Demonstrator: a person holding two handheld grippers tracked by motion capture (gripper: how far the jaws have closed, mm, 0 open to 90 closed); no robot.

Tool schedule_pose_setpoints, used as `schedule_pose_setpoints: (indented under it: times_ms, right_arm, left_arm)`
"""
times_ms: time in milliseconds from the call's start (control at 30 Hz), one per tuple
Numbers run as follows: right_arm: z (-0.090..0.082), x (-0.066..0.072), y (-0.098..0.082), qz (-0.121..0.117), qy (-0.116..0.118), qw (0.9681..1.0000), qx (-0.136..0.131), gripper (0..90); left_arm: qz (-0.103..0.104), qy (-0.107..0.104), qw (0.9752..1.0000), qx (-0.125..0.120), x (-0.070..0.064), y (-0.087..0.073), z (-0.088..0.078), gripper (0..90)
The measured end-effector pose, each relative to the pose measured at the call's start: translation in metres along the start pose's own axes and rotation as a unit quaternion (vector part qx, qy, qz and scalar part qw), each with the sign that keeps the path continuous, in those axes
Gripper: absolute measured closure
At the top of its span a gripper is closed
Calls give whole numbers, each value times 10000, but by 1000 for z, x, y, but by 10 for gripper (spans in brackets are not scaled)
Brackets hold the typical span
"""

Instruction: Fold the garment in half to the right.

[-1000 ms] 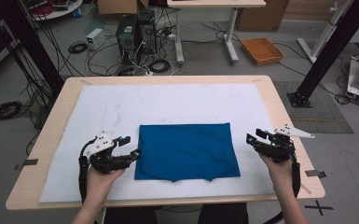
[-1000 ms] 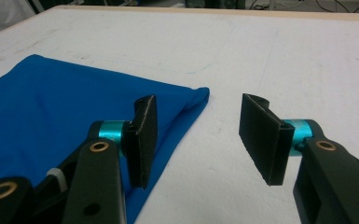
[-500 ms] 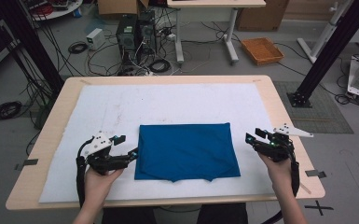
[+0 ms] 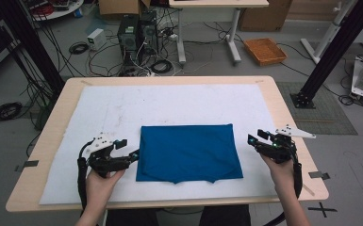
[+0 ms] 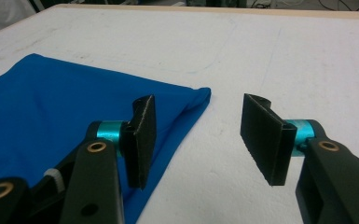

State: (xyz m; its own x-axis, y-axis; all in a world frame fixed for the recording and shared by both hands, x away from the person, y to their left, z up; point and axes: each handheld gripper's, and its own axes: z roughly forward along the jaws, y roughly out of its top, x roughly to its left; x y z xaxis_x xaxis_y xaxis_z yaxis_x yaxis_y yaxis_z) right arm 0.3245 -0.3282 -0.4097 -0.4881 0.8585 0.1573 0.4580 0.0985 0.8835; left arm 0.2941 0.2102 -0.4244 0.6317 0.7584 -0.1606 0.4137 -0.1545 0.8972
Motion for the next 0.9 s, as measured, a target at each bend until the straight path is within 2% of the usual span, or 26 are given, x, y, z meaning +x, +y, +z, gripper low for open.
schedule_pose_setpoints:
  times_ms: [200,333,467,533,600,633,700,833,900]
  right_arm:
    - [-2,-2,0,45,-31,10000,-22,456]
    - [-1,-2,0,21,-21,10000,-13,453]
    - [0,-1,0,7,-14,10000,5,453]
    - [1,0,0,5,-3,10000,9,453]
    - [1,0,0,2,0,10000,9,453]
    - [2,0,0,10,6,10000,23,453]
    - [2,1,0,-2,13,10000,25,453]
    - [3,1,0,-30,14,10000,18,453]
    - [3,1,0,-27,13,10000,21,453]
  left_arm:
    - [-30,30,9997,231,-7,-5,-5,331]
    - [6,96,9992,381,-16,-15,-10,331]
    - [-68,67,9988,490,-23,-23,-12,333]
    - [-128,59,9984,552,-25,-26,-13,385]
    - [-426,51,9971,623,-25,-29,-13,409]
    - [-653,-4,9956,675,-24,-31,-13,428]
    - [-948,-31,9929,715,-23,-34,-12,443]
    - [-1107,-41,9899,881,-22,-36,-8,477]
    - [-1266,-65,9874,952,-22,-37,-6,490]
